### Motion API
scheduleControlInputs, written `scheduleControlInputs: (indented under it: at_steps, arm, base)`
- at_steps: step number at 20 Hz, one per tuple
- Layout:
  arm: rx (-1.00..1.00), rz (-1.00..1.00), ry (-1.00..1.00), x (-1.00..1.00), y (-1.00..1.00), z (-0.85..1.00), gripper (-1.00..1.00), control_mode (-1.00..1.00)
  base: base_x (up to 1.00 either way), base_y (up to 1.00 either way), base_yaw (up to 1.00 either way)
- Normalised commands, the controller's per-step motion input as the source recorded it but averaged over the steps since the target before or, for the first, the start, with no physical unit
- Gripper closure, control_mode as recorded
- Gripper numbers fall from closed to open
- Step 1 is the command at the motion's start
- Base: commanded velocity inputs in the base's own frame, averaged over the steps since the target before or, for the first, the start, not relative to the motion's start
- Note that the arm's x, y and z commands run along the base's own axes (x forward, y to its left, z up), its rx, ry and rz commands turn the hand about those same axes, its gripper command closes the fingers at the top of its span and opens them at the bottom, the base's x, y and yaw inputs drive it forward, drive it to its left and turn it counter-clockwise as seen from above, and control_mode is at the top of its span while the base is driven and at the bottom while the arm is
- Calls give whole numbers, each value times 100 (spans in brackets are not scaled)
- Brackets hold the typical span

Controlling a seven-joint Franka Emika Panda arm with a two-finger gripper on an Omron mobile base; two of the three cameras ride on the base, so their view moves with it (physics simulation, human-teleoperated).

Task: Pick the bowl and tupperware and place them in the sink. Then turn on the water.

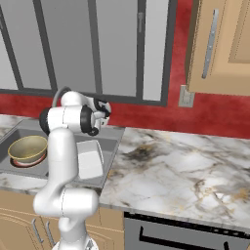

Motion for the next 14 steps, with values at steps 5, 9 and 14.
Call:
scheduleControlInputs:
  at_steps: [5, 9, 14]
  arm:
    - [8, -7, 2, 0, -55, -29, -100, -100]
    - [9, -7, 2, 0, -54, -31, -100, -100]
    - [8, -7, 2, 0, -53, -32, -100, -100]
  base:
    - [0, 0, 0]
    - [0, 0, 0]
    - [0, 0, 0]
